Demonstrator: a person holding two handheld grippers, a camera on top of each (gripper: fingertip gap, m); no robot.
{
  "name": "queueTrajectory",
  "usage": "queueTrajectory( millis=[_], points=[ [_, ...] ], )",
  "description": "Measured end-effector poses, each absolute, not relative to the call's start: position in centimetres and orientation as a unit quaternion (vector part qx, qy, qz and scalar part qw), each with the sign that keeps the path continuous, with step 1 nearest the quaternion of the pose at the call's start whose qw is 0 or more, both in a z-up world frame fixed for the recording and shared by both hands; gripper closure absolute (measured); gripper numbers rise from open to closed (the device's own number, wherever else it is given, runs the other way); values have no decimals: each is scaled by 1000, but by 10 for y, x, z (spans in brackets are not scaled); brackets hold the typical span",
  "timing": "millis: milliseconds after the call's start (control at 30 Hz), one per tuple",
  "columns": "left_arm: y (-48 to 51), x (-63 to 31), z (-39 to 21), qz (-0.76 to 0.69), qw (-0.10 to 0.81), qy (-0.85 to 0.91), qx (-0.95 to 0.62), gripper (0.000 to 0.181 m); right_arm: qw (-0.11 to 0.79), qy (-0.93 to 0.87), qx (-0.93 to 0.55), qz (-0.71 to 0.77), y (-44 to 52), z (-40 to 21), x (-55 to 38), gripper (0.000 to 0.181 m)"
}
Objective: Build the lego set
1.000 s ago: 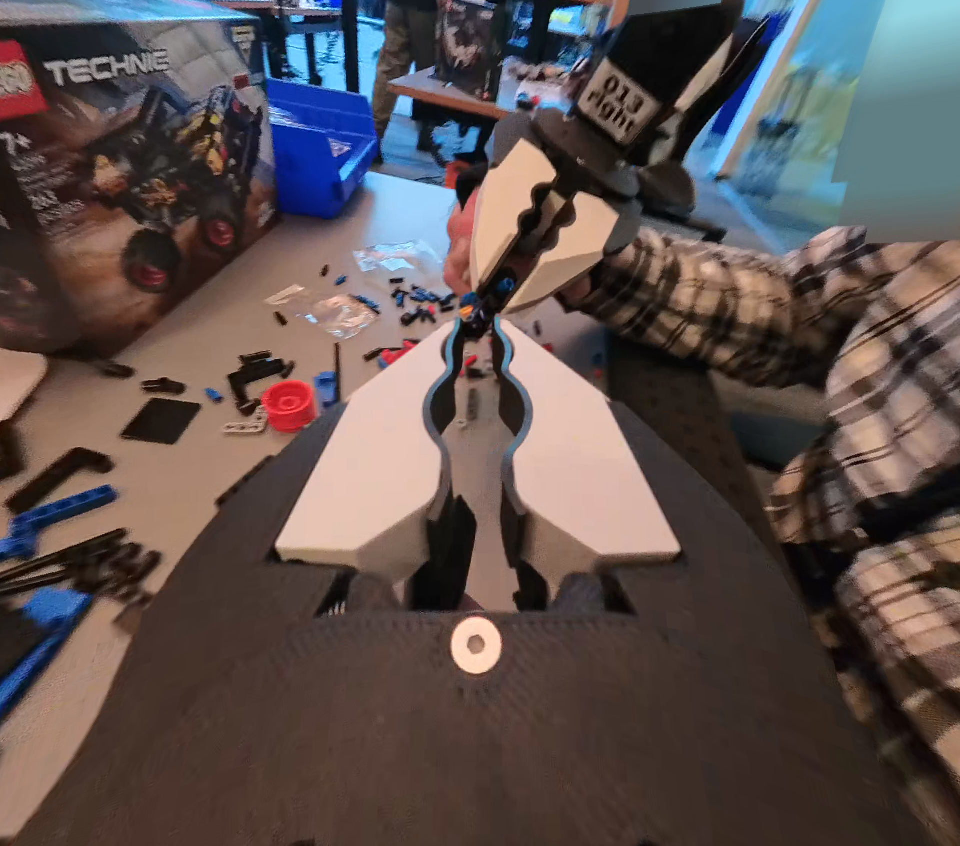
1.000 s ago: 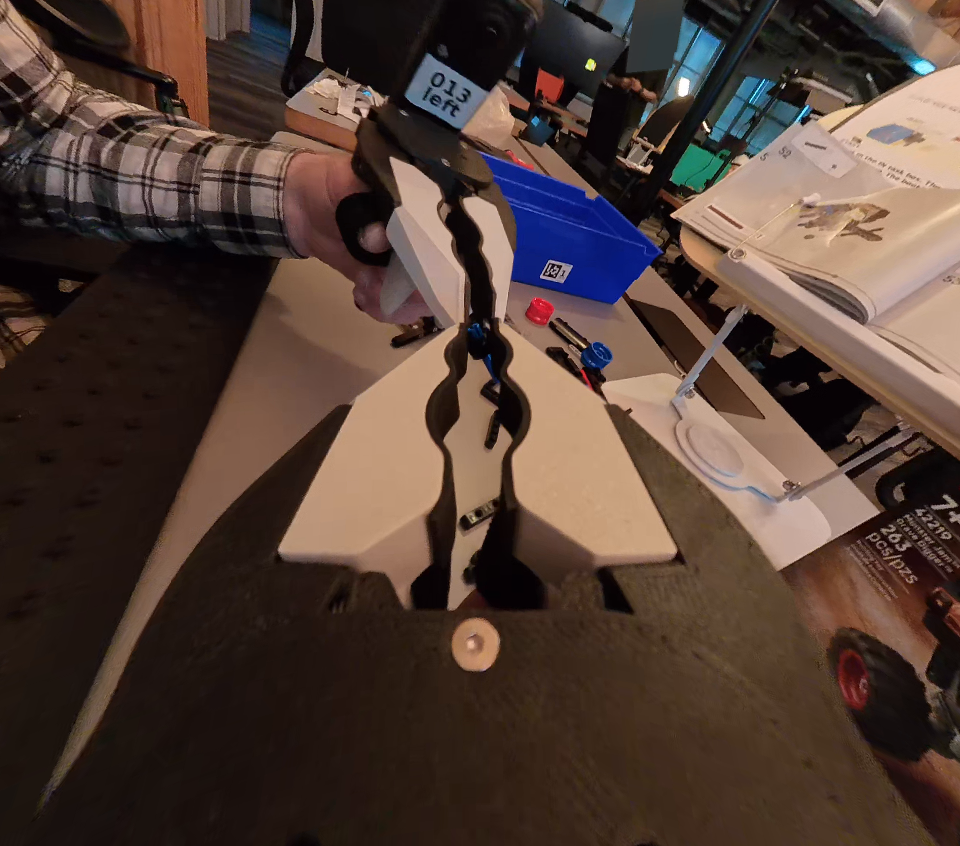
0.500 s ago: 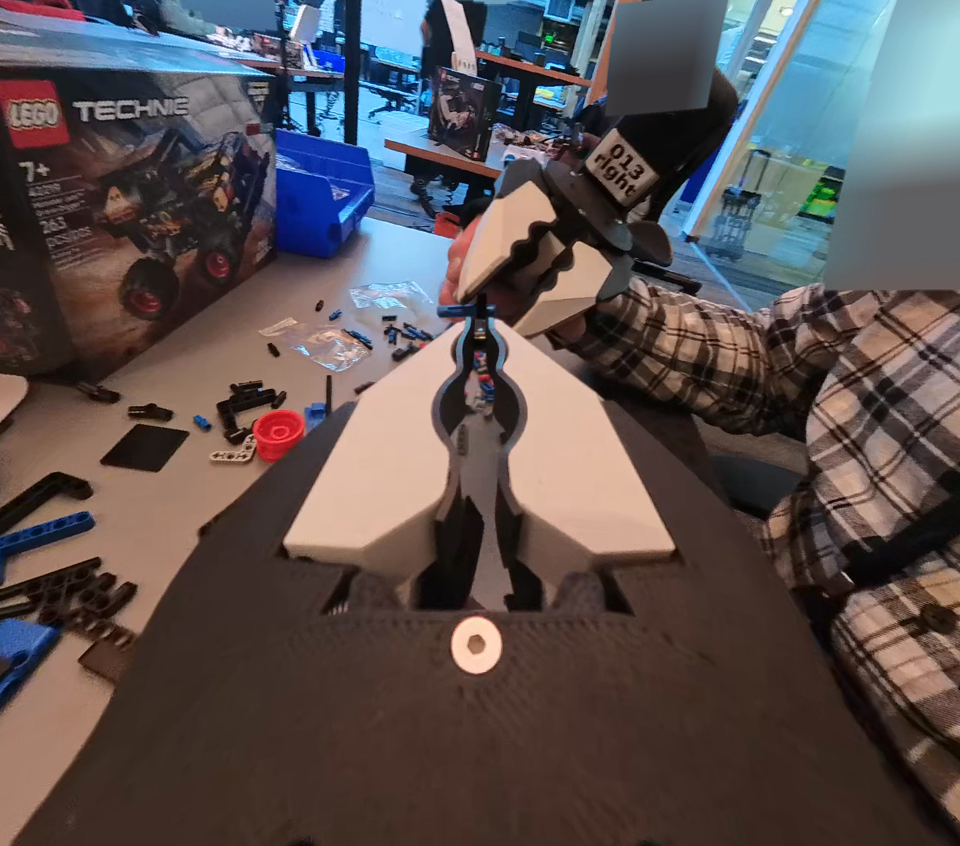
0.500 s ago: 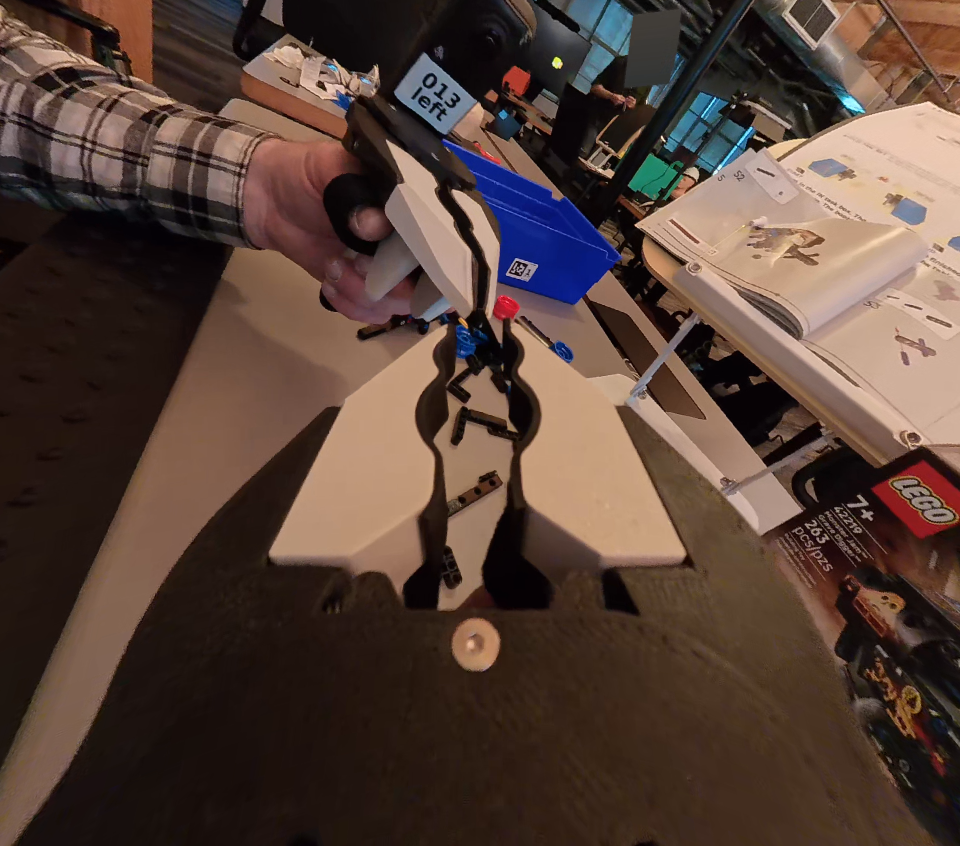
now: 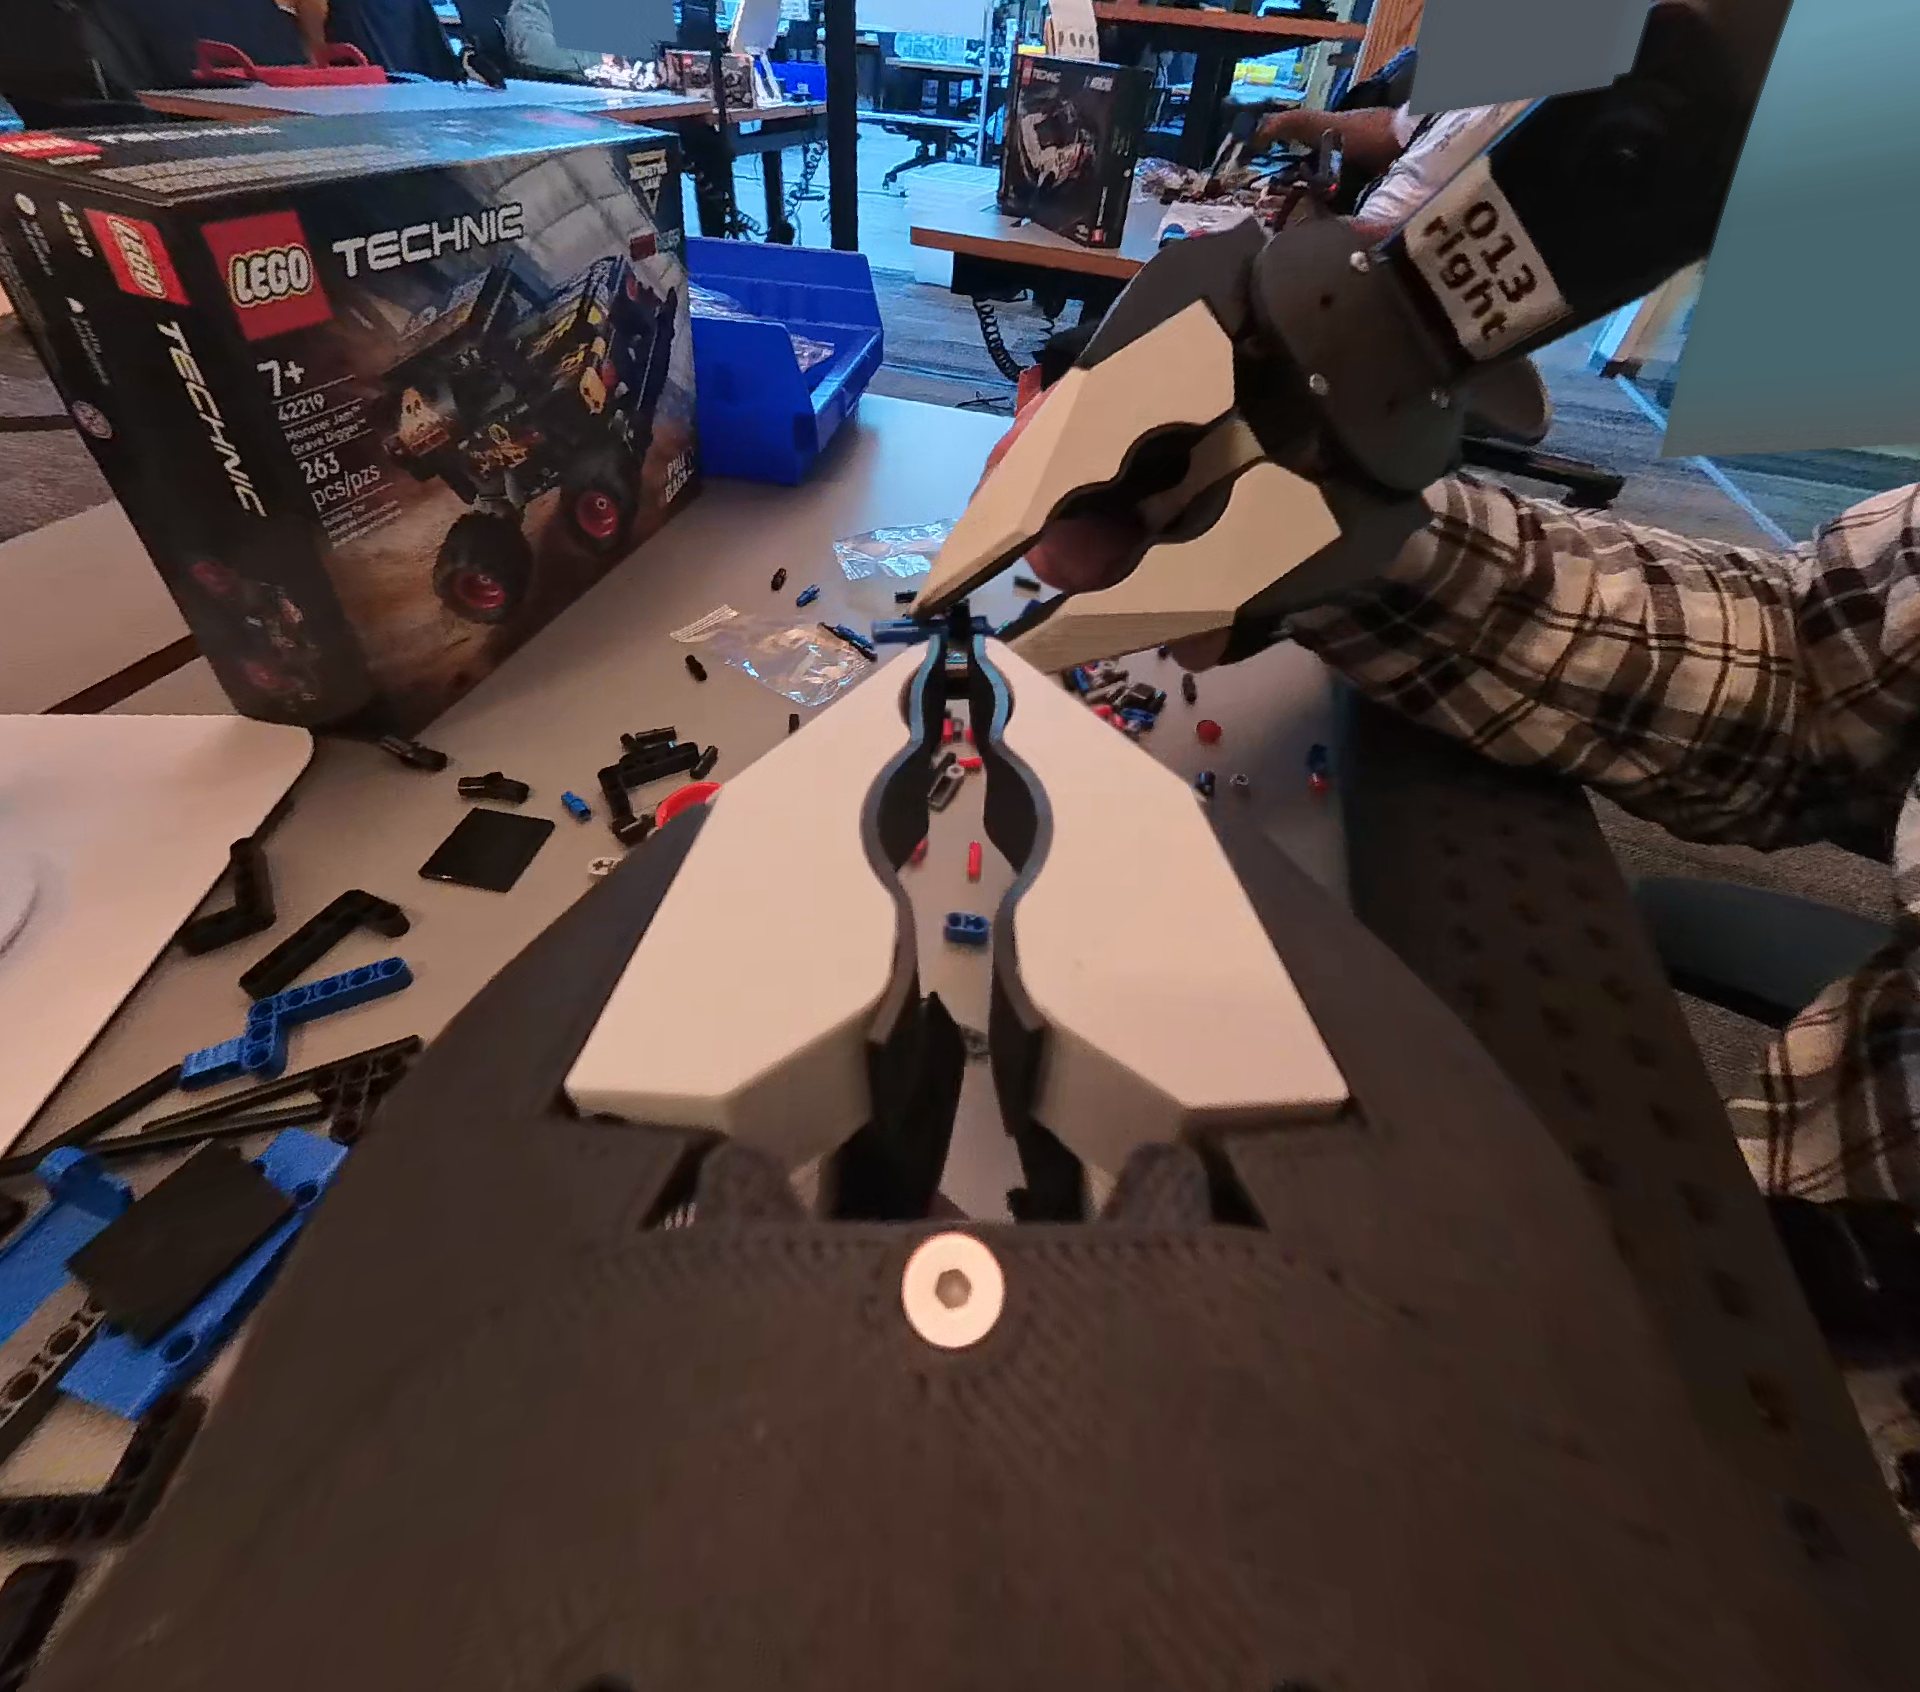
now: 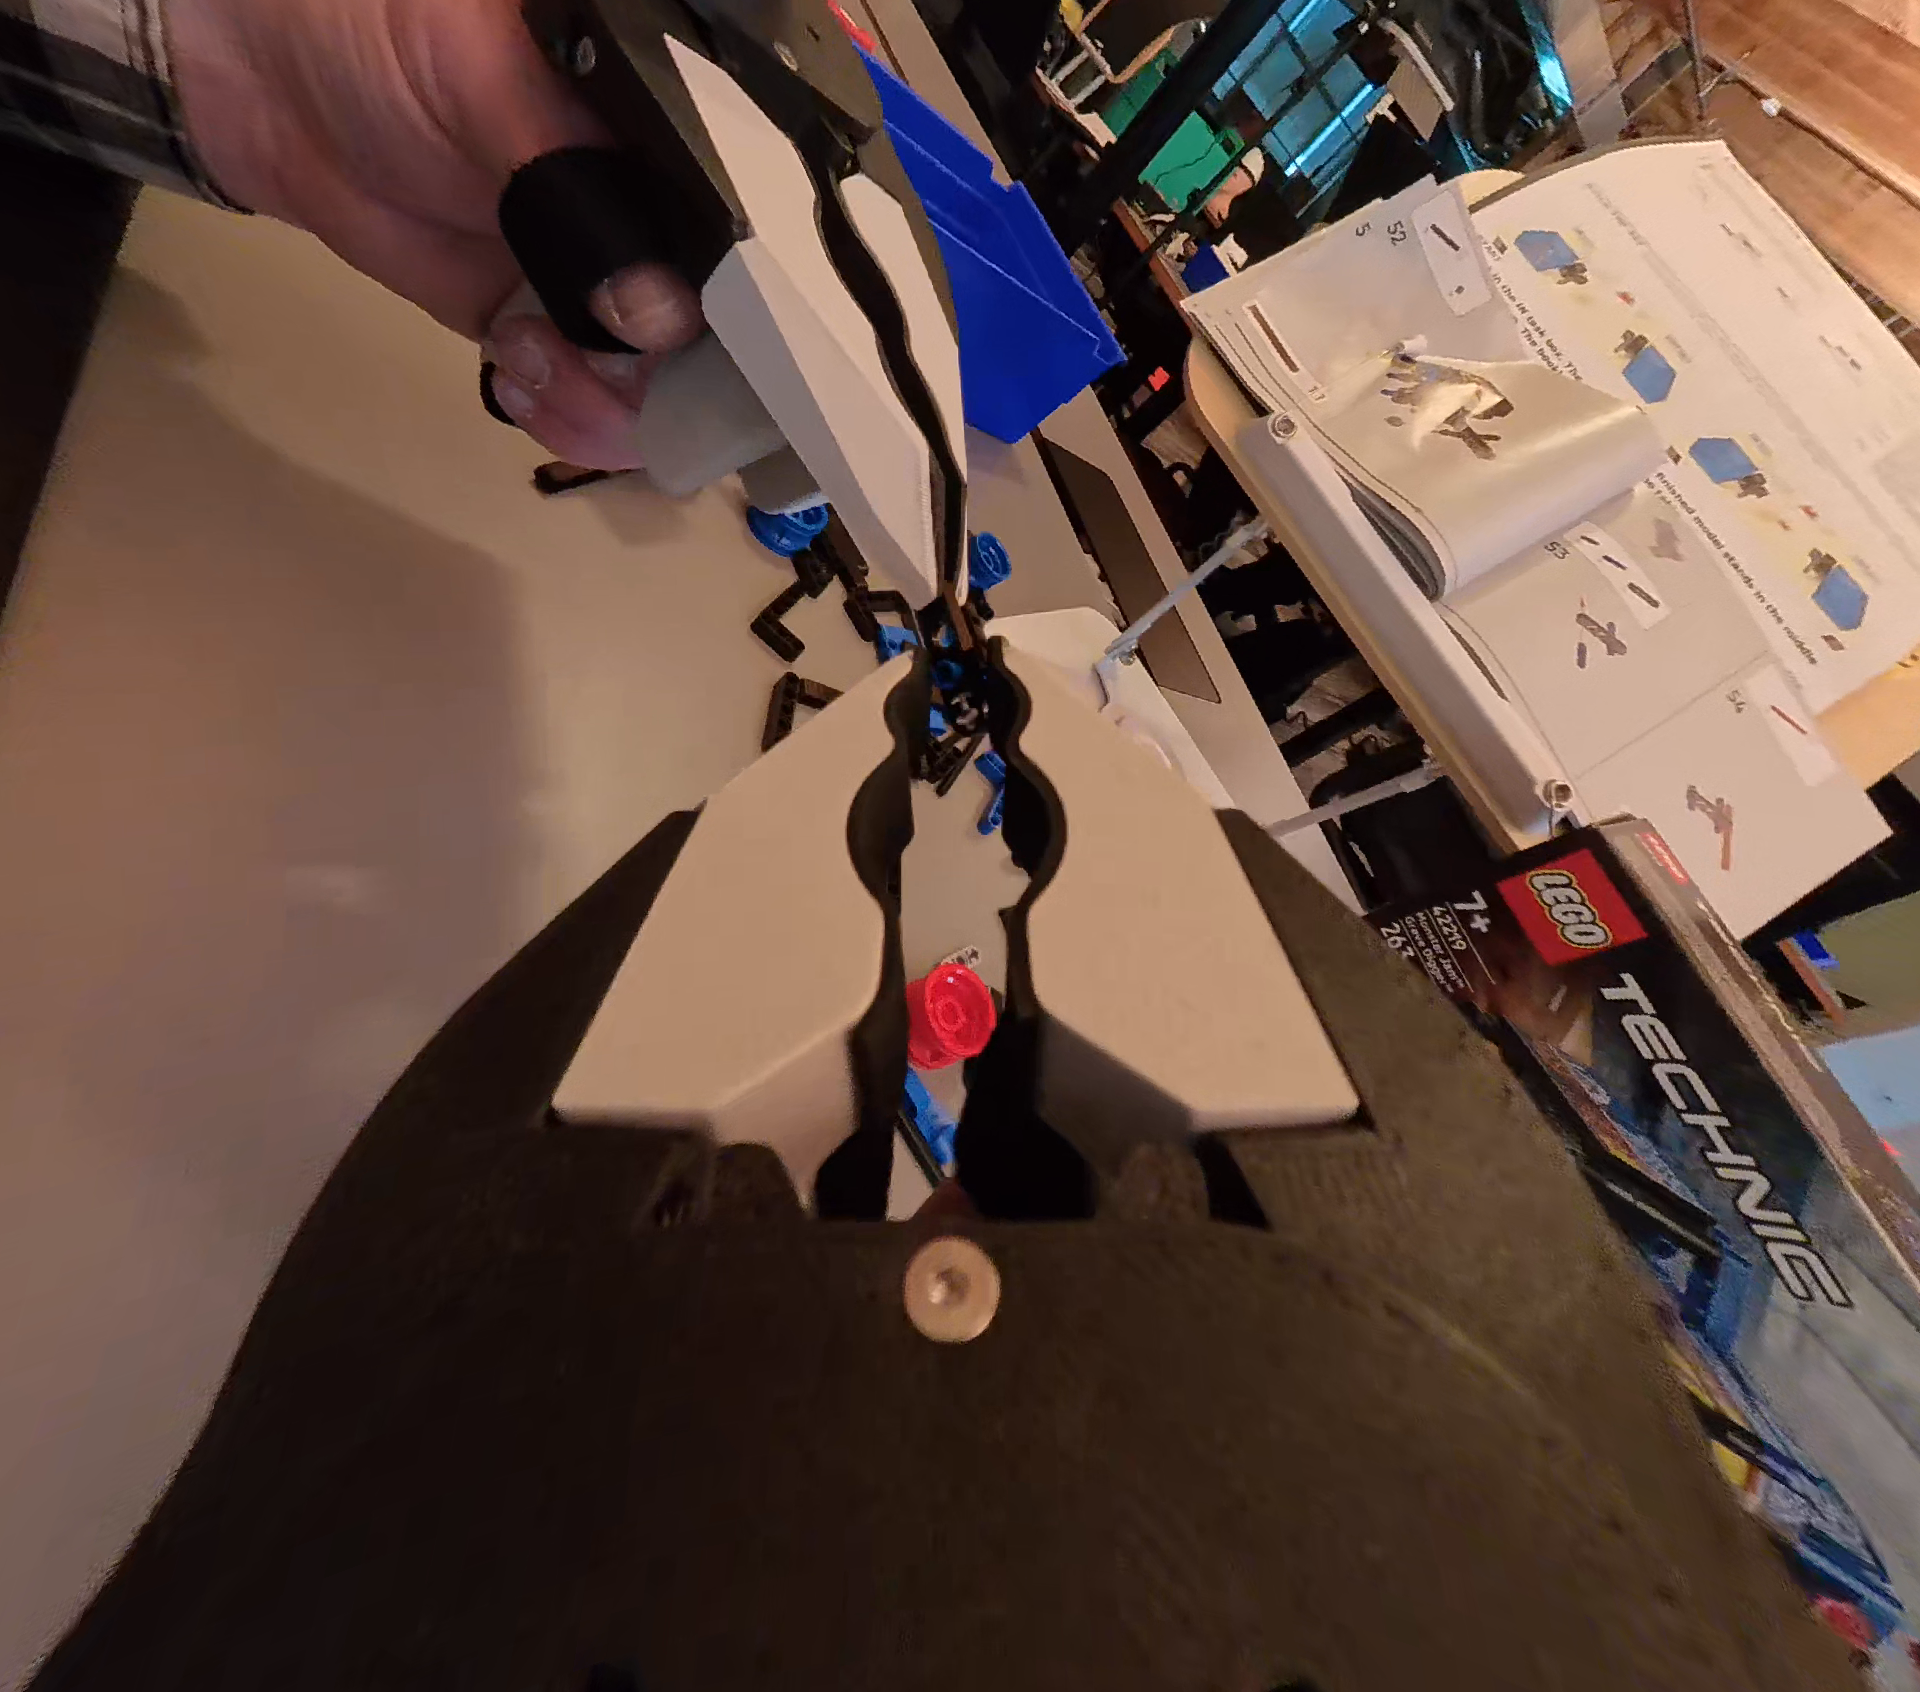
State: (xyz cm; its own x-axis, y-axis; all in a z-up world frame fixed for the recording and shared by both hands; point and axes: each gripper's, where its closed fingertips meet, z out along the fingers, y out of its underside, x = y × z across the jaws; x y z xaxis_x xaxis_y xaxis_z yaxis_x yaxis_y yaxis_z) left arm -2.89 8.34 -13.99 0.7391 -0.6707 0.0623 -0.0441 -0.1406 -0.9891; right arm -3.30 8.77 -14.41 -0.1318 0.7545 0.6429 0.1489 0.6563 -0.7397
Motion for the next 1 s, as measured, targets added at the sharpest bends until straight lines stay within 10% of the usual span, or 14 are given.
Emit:
queueTrajectory(
  millis=[1000],
  points=[
    [93, -72, -137, -216, 616, 192, -733, 170, 431, -842, -288, 150, 45, -248, 2, 177]
  ],
)
